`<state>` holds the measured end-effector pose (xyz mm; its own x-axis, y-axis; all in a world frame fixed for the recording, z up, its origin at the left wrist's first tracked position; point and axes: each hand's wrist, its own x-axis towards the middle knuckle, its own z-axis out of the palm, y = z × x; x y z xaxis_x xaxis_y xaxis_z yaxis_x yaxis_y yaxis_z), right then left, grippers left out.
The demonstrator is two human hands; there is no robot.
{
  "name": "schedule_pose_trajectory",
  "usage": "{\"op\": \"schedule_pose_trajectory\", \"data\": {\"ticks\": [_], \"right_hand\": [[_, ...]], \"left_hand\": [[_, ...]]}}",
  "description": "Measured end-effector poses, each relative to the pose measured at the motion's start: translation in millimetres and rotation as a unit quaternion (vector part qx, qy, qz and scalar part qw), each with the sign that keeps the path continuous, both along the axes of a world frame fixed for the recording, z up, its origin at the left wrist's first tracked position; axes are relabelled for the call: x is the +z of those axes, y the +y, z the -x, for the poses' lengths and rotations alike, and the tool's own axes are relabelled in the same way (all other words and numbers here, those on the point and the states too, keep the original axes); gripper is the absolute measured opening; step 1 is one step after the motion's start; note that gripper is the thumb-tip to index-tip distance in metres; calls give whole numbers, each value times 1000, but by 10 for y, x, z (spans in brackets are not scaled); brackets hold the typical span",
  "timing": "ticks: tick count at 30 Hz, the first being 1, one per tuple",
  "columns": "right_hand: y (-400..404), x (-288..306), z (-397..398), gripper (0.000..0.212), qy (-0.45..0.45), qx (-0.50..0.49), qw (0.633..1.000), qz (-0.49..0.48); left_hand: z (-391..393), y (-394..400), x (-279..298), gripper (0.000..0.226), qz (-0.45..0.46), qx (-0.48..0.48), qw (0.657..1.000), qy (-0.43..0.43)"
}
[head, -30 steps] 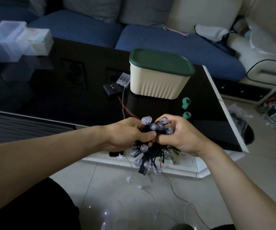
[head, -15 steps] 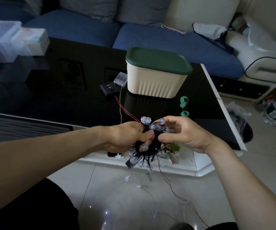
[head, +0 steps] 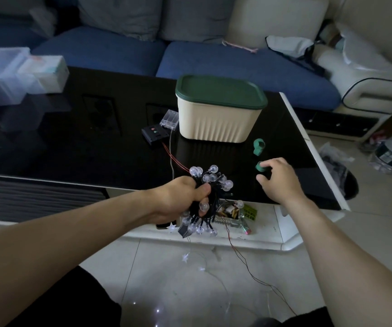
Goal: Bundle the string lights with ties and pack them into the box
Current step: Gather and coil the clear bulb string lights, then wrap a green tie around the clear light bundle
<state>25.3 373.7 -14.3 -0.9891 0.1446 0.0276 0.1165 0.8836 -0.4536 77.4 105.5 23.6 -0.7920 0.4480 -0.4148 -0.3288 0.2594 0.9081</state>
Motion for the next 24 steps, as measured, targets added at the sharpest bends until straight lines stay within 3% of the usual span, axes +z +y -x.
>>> {"op": "schedule_pose_trajectory", "data": {"ticks": [5,7,10,14,17,24], "right_hand": [[-104,27,-48,17,-11,-7,1000,-7],[-137,84,-88,15,-11,-1,999,32],[-238,296,-175,12,-15,-4,976,216],[-502,604,-446,10,-20,40,903,427],[-660,690,-642,10,-36,113,898,423],[-877,635,-798,12,-28,180,926,332]], "left_hand": [[-23,35,29,33,6,37,999,-3],[-33,48,24,35,11,49,999,9],[-34,57,24,37,10,89,996,20],[-12,85,87,36,4,149,989,17],[-15,129,167,35,-24,177,984,17],[-66,194,162,29,41,180,982,45]]}}
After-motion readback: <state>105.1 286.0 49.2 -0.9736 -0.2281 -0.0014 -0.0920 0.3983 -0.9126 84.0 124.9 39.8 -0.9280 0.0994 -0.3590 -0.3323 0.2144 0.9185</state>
